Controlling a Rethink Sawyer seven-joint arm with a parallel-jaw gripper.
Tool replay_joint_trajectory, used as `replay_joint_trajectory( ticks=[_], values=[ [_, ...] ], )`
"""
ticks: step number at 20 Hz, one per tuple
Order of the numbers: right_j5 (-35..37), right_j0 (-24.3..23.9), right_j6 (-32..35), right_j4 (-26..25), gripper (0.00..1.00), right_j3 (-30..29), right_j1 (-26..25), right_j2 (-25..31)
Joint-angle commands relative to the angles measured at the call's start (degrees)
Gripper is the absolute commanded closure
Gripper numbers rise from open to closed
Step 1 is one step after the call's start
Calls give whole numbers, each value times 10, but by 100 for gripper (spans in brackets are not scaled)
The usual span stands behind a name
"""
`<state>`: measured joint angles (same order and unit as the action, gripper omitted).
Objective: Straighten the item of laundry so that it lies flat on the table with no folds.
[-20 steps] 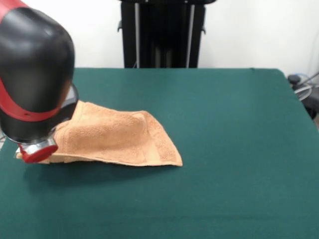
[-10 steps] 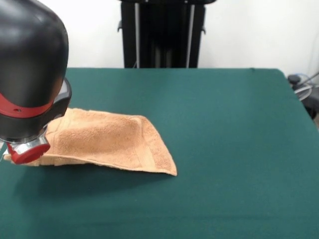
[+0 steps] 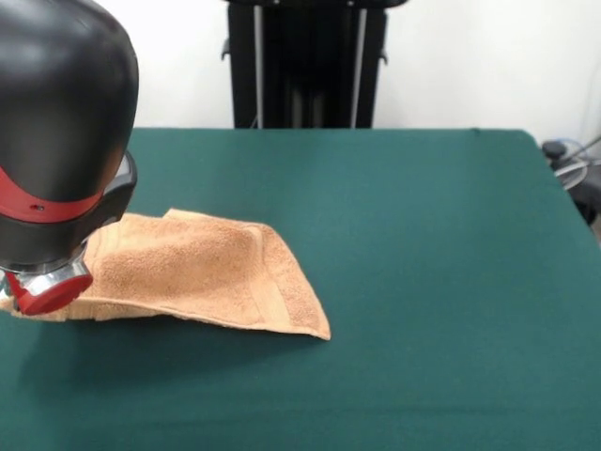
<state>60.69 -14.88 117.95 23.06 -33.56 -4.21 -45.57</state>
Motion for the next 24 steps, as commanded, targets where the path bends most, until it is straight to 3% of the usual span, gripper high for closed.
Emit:
replay_joint_trajectory(
  ticks=[1,17,24],
  values=[
    [26,2,22,-31,100,-12,5,38],
    [73,-5,11,-35,100,41,5,11],
    [92,24,15,-30,100,-17,41,42]
  ],
)
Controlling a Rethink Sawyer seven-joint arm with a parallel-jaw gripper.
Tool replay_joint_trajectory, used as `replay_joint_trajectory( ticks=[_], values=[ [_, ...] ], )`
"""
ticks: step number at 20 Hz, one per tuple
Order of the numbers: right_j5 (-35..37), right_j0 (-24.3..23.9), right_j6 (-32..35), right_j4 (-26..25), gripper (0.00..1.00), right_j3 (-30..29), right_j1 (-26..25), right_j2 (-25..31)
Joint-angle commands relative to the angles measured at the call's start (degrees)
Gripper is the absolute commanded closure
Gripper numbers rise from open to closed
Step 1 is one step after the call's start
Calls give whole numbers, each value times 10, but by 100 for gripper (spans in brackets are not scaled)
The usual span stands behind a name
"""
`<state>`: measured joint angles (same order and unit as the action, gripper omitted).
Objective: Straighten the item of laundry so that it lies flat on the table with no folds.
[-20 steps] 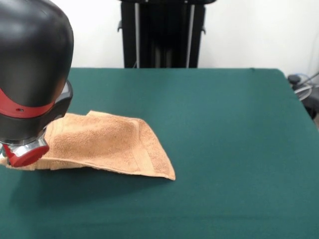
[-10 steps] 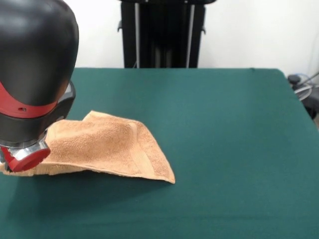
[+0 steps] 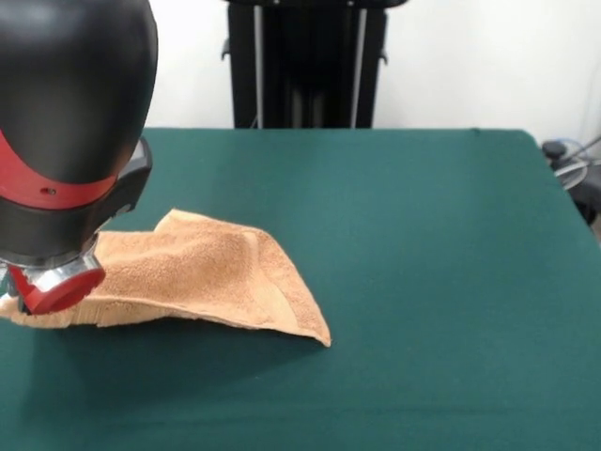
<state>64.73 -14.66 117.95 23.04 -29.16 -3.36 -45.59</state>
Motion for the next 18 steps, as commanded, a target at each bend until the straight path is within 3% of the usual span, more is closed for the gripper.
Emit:
replay_joint_trajectory(
  ticks=[1,9,13,18],
  values=[
    [50,25,16,-30,100,-66,35,46],
    [67,48,26,-10,100,-82,50,76],
    [66,47,-5,-5,100,-76,51,100],
    [-24,58,-72,-13,100,-145,76,168]
  ],
)
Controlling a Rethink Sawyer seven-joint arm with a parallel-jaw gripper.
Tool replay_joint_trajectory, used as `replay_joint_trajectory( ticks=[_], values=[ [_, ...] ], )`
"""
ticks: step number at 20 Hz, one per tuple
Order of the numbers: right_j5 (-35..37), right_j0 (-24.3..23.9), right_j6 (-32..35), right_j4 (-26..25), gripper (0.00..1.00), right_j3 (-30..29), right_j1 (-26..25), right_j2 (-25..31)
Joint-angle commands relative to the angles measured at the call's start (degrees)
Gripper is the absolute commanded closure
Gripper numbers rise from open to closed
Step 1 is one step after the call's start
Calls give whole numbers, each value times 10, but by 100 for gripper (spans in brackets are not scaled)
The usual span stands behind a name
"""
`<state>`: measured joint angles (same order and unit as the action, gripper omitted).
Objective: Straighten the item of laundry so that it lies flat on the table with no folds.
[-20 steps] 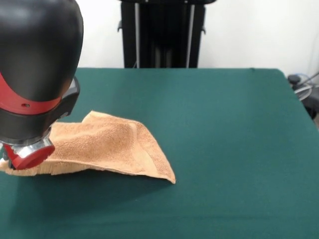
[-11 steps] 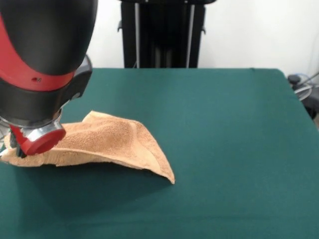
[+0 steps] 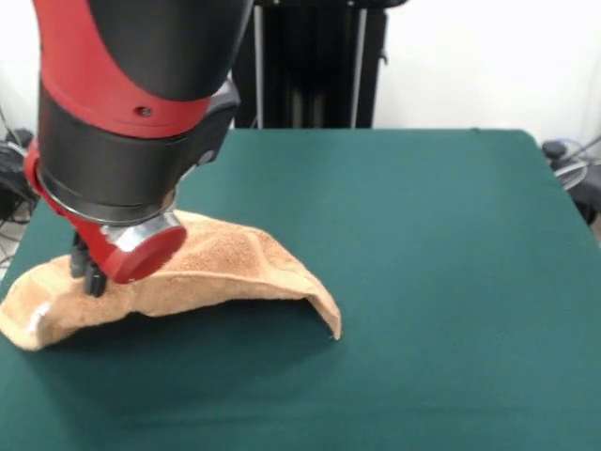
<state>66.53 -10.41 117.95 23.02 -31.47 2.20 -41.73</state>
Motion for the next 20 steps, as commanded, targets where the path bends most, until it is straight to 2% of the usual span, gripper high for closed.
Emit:
replay_joint_trajectory(
  ticks=[1,4,20],
  values=[
    [-56,16,-78,-15,100,-134,24,141],
    [-108,15,-93,-20,100,-169,33,178],
    [-171,-1,-91,-70,100,-186,43,234]
  ],
)
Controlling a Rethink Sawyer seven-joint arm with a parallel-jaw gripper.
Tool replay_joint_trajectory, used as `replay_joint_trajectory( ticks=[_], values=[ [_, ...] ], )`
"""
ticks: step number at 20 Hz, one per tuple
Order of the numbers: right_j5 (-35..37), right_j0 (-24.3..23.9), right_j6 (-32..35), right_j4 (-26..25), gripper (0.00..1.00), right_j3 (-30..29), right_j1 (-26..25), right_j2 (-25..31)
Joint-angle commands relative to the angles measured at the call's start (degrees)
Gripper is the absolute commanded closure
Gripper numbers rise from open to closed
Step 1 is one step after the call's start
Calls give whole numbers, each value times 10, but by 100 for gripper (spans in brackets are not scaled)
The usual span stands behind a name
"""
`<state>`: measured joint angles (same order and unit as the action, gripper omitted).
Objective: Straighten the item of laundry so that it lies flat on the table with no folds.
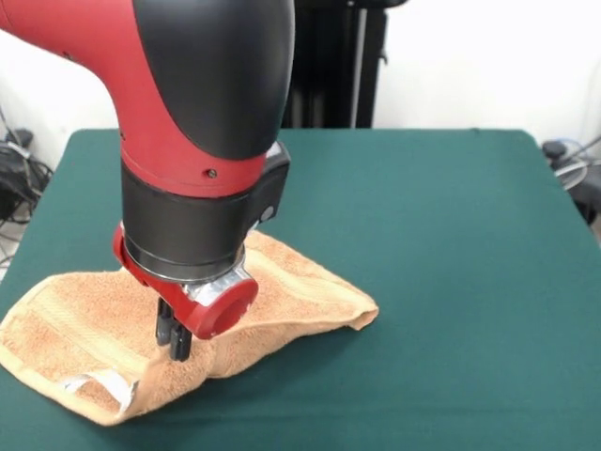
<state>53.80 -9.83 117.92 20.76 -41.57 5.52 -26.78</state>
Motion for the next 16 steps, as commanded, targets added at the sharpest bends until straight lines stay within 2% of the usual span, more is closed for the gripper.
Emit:
replay_joint_trajectory(
  ticks=[1,7,16],
  values=[
    [-46,-8,-90,-52,100,-84,10,87],
    [-80,-28,-88,-84,100,-81,10,118],
    [-175,-68,-92,-133,100,-89,-2,169]
  ],
)
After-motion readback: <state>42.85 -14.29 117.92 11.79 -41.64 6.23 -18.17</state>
